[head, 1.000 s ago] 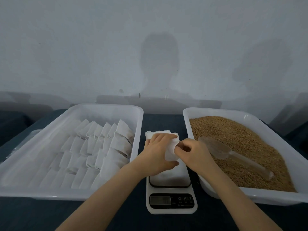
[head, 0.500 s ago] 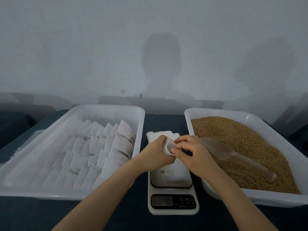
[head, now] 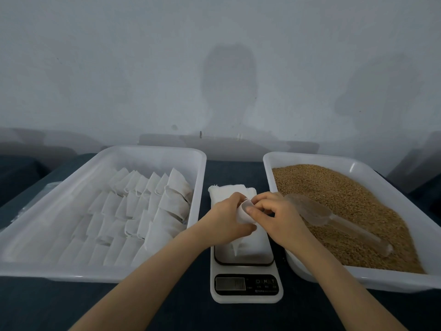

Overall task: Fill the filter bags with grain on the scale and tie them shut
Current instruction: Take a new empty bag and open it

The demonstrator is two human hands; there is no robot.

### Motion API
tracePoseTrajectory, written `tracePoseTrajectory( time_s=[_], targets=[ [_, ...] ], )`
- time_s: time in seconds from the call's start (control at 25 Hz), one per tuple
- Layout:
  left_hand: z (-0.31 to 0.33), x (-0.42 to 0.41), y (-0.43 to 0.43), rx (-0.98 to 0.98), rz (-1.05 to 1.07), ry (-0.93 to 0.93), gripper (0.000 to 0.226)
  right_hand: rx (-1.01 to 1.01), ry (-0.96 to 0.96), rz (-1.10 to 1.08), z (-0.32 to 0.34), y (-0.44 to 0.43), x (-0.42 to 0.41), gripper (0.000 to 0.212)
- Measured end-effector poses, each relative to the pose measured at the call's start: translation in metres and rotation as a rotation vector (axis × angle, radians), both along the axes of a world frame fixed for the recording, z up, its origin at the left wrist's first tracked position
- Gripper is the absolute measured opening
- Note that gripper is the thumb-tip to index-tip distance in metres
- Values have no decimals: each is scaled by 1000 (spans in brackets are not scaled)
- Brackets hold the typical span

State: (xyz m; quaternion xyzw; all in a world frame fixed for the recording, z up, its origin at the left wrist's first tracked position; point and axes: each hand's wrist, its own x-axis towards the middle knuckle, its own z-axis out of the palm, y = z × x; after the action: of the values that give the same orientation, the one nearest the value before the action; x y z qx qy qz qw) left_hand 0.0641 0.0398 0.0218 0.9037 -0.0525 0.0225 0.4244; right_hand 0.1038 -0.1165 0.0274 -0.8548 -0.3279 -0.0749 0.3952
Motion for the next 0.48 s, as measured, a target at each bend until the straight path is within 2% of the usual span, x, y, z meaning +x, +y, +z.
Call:
tracePoseTrajectory(
  time_s=[0.12,0.2,0.24,0.36,0.44,0.48],
  targets=[
    [-1,0,1,1,2,52,46,51,-9,-15,4,-4,-1,13],
    [-2,-1,2,4,-6,95,47,31,-34,-147,11,-25,8,12],
    [-3,-2,2,-2,-13,105,47,-41,-50,-235,15,-43,16,14],
    [-4,-1,4,-20,-26,101,47,-500,-8,-474,19,-108,43,33],
    [-5,-1,5,-14,-34,96,48,-817,67,-544,15,-137,54,50],
    [-5,0,4,-16,-38,91,49,-917,82,-547,11,-143,57,51]
  ],
)
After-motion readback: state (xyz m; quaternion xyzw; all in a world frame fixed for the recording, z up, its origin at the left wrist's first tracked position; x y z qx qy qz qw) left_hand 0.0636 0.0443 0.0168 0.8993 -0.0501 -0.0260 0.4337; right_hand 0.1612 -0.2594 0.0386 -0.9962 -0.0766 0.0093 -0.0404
